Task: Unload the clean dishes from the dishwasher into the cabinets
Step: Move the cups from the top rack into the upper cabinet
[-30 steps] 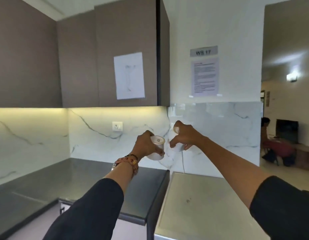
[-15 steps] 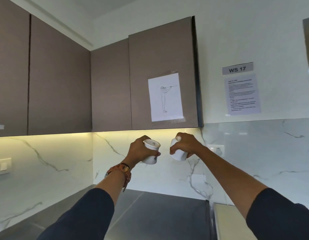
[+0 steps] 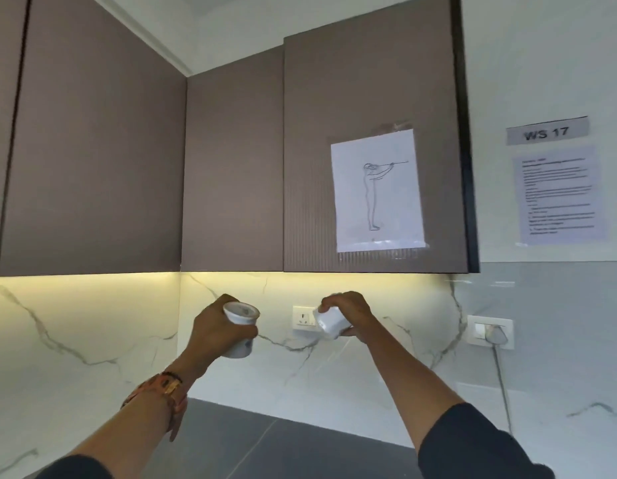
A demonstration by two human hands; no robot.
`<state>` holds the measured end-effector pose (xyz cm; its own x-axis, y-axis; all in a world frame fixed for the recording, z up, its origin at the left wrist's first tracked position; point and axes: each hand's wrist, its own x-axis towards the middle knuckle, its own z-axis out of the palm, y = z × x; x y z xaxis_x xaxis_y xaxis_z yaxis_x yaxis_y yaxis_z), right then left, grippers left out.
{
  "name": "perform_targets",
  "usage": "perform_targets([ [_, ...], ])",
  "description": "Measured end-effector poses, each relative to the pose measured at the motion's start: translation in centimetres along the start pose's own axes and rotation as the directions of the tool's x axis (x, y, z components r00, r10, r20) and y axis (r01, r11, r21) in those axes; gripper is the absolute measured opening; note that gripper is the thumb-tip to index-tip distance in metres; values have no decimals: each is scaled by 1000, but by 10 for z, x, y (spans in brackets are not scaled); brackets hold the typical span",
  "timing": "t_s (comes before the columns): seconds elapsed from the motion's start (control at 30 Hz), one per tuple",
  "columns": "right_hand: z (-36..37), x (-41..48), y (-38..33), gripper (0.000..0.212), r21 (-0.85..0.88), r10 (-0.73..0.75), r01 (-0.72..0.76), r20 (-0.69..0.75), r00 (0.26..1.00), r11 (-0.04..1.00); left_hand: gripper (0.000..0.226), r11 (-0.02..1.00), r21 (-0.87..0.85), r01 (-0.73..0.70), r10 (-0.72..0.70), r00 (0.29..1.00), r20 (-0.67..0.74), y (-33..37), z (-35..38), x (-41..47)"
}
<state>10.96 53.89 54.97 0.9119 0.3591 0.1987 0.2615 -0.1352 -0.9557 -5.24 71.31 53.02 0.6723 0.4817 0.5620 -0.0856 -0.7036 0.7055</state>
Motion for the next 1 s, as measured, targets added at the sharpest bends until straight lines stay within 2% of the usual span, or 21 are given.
perform_targets([
  [0.1,25,37,0,16,227,48,-43,-17,999,973,41,1000,4,27,-27,1000,-3,-34,-4,28],
  [0.17,42,52,0,21,308,6,-11,19,1000,951,45,1000,3,31,-31,999,35,-49,-5,47],
  [0.27,65,83,-7,27,398,-63,44,35,997,916,51,1000,15,-5,3,997,77,-70,-7,87],
  [0.4,83,138,-13,23,528,-19,25,-16,1000,849,37,997,-38,-72,75,994,81,-92,-7,145],
  [0.5,93,173,-11,39,542,-67,76,-36,997,837,37,992,-67,-110,116,989,95,-108,-6,183],
  [0.6,107,193,-3,23,609,-24,54,-57,998,791,40,990,-69,-125,132,985,111,-124,-5,210],
  [0.63,110,195,-1,27,641,-34,60,-54,998,765,43,989,-71,-129,137,983,118,-129,-3,216],
  [0.73,109,196,2,87,703,-123,85,3,992,706,49,986,-83,-143,154,977,145,-140,3,225],
  [0.77,108,193,0,94,714,-147,85,25,989,695,49,985,-86,-147,159,975,156,-142,4,226],
  [0.87,108,184,-6,96,747,-168,81,43,985,660,53,985,-63,-163,172,966,191,-144,7,226],
  [1.0,111,160,-7,76,729,-180,99,35,983,678,53,977,-61,-203,211,958,193,-139,2,223],
])
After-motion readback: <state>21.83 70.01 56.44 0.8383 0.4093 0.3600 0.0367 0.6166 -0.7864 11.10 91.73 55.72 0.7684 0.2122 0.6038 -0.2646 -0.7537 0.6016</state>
